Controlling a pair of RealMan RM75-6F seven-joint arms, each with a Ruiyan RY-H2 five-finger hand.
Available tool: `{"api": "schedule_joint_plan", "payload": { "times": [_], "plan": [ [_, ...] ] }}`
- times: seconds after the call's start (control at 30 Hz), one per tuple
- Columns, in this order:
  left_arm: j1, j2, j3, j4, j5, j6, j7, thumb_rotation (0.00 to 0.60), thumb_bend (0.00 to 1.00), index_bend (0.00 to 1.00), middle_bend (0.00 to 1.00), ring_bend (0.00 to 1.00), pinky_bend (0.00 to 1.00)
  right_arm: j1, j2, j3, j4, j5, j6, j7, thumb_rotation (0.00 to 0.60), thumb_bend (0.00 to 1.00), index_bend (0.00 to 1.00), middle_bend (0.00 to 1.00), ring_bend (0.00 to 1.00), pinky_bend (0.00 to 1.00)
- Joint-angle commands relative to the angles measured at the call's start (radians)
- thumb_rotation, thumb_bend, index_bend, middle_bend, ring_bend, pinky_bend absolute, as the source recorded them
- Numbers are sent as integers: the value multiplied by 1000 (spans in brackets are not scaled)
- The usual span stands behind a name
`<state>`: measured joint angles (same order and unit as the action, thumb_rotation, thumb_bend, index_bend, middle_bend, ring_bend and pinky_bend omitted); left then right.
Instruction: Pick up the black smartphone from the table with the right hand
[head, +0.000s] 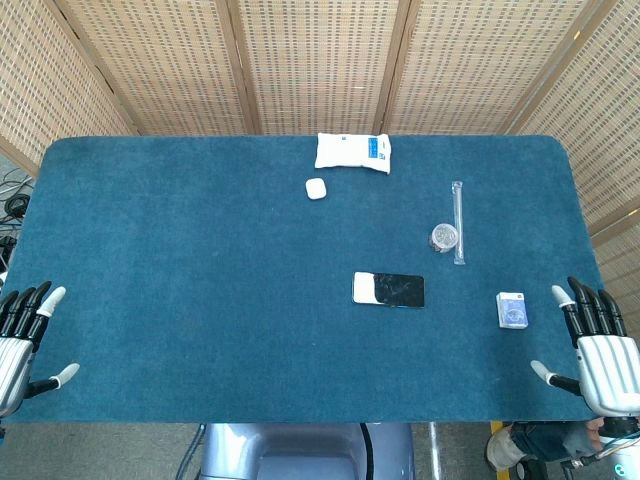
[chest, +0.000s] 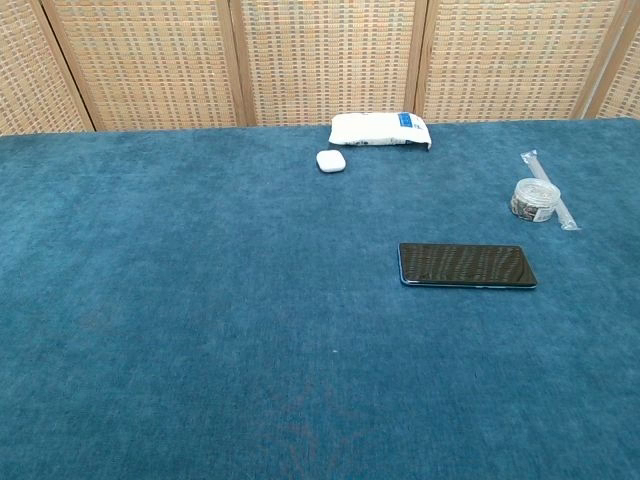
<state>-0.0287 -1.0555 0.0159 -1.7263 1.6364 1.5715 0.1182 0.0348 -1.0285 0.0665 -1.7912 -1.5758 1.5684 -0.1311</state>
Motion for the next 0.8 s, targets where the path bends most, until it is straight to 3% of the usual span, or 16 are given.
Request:
{"api": "schedule_joint_plan", "payload": {
  "times": [0.03,0.23,0.4,0.63,0.8],
  "plan": [
    [0,0,0,0,-2,-2,0,600,0,0,0,0,0,0,-1,-1,0,-1,0,0,600,0,0,0,0,0],
    [-2,0,-3,-2,-9,-7,3,600,0,0,0,0,0,6,-2,-5,2,-3,-16,4,600,0,0,0,0,0],
    [-4,-1,-9,-5,-20,-9,2,600,0,0,0,0,0,58,-12,0,1,1,-100,-7,600,0,0,0,0,0],
    [-17,-10,-19,-6,-45,-35,26,600,0,0,0,0,0,240,-66,88,14,66,-322,-48,600,10,9,0,0,0],
    [-25,-15,-31,-8,-74,-53,35,600,0,0,0,0,0,395,-139,162,16,193,-518,-96,600,51,132,0,0,0]
  ]
}}
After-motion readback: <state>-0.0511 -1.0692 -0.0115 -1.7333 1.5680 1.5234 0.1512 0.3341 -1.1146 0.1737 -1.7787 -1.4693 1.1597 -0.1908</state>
